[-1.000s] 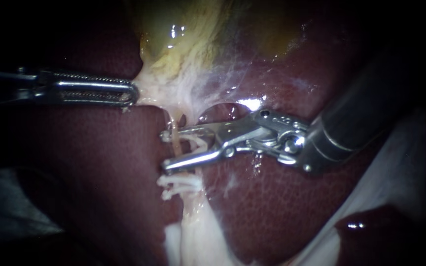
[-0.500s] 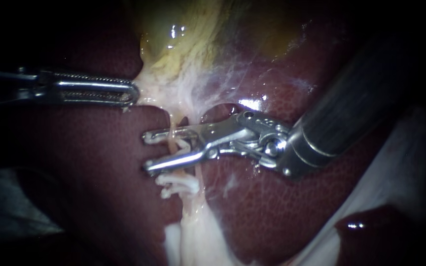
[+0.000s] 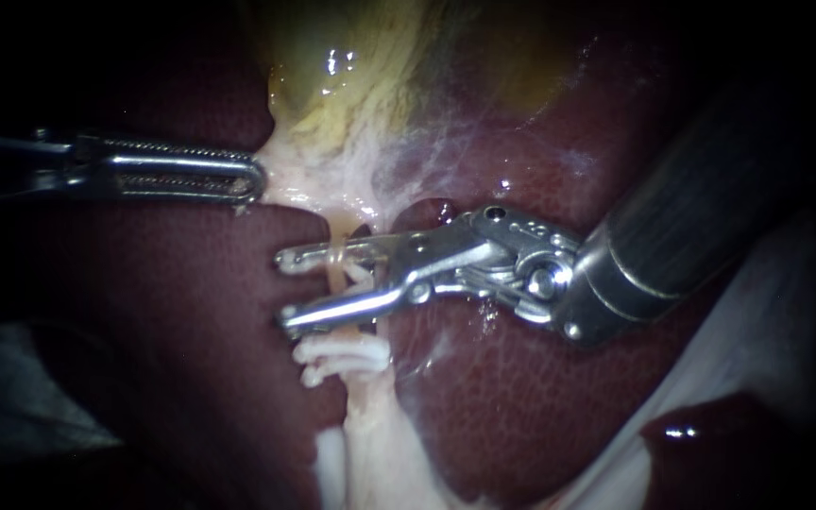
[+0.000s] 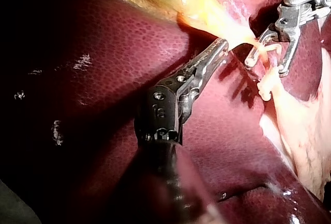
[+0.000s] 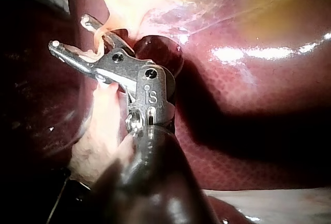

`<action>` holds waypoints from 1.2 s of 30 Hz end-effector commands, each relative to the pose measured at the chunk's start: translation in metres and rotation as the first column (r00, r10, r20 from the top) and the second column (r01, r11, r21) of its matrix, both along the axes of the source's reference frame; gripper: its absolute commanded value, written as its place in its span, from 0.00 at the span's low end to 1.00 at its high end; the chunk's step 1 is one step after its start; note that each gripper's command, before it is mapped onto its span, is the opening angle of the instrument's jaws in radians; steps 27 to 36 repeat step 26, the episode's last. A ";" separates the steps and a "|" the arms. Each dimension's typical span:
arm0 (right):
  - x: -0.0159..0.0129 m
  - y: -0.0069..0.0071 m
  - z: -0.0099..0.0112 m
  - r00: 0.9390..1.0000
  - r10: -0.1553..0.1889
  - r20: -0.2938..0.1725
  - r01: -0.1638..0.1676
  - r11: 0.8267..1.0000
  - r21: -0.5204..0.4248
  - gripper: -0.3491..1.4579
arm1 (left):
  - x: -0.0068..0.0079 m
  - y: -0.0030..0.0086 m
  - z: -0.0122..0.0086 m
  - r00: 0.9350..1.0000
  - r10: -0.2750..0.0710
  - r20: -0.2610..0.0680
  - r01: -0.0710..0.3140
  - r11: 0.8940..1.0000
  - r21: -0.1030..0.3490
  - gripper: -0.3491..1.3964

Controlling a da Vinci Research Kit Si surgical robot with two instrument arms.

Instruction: Clipping third clip left tube

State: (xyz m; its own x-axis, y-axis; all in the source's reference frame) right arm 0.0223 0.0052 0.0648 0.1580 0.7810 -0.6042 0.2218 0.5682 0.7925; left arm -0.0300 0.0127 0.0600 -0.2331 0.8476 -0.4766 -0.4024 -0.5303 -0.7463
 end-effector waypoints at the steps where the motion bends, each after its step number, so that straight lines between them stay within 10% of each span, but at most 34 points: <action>1: -0.0002 -0.0001 0.0002 1.000 0.000 0.003 0.000 1.000 0.005 0.33 | 0.0000 0.0000 0.0000 1.000 0.000 0.000 0.000 1.000 0.000 0.00; 8: -0.0010 0.0001 0.0006 1.000 -0.003 0.005 0.003 1.000 0.016 0.00 | 0.0000 0.0000 0.0000 1.000 0.000 0.000 0.000 1.000 0.000 0.00; 36: -0.0014 0.0003 0.0014 1.000 -0.010 0.023 0.009 0.999 0.035 0.00 | 0.0000 0.0000 0.0001 1.000 0.000 0.000 0.000 1.000 0.000 0.00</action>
